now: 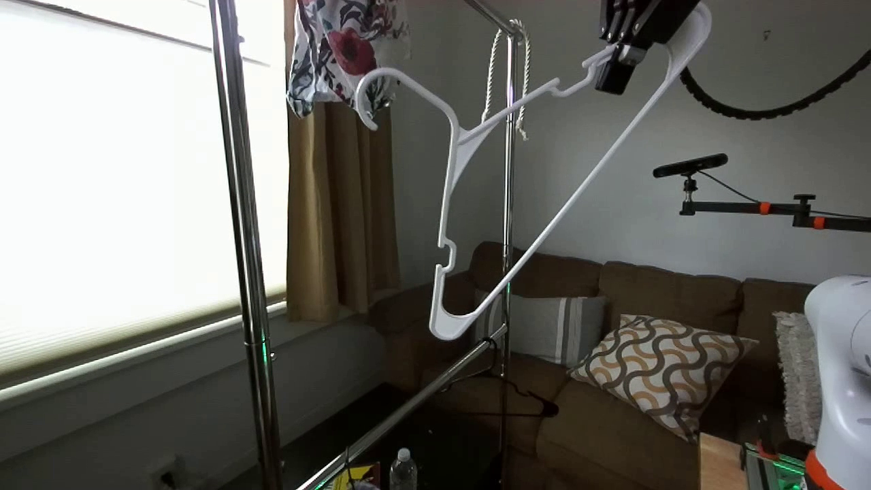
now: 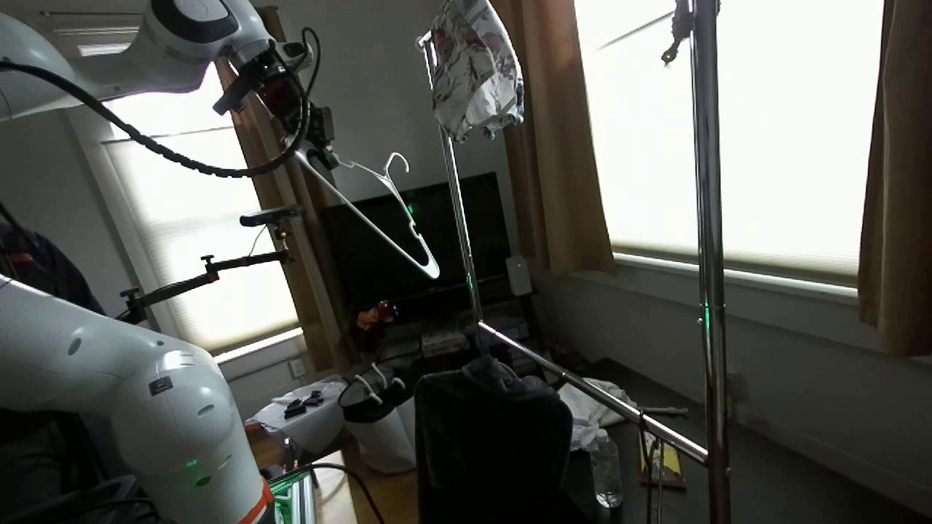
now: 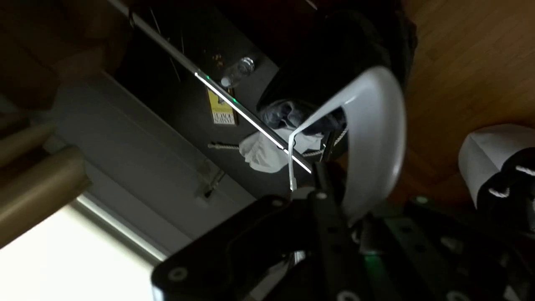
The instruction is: Shift the coat hanger to the left
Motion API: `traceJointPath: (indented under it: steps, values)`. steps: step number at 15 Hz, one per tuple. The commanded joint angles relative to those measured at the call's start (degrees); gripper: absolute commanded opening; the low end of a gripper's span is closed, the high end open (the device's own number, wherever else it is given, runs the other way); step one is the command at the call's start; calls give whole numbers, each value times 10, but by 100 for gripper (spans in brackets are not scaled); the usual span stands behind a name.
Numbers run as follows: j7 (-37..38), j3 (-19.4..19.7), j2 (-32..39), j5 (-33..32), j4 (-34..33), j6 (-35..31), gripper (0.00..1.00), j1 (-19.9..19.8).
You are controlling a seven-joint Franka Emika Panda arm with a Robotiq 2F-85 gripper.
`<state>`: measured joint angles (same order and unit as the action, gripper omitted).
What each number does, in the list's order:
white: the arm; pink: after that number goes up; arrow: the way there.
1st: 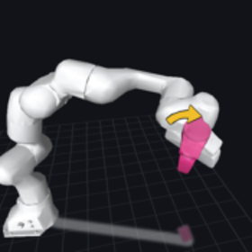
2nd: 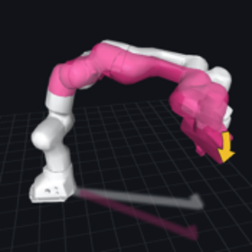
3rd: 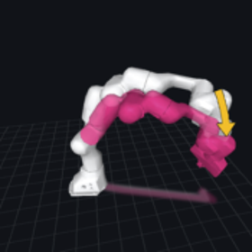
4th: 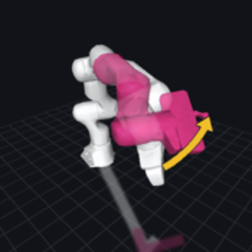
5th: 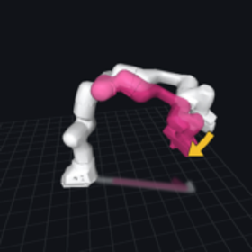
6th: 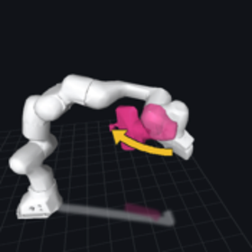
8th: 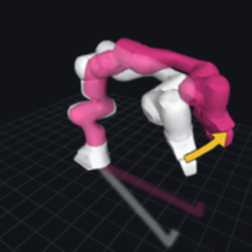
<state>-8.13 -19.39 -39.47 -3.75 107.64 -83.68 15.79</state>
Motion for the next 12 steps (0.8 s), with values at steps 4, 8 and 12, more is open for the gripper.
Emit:
traceJointPath:
  steps: [4,8,12]
  values:
    - [99,-20,52,2,-54,87,5,-13]
    - [134,-31,81,6,-82,114,1,-16]
    - [289,-68,148,50,-167,184,1,-46]
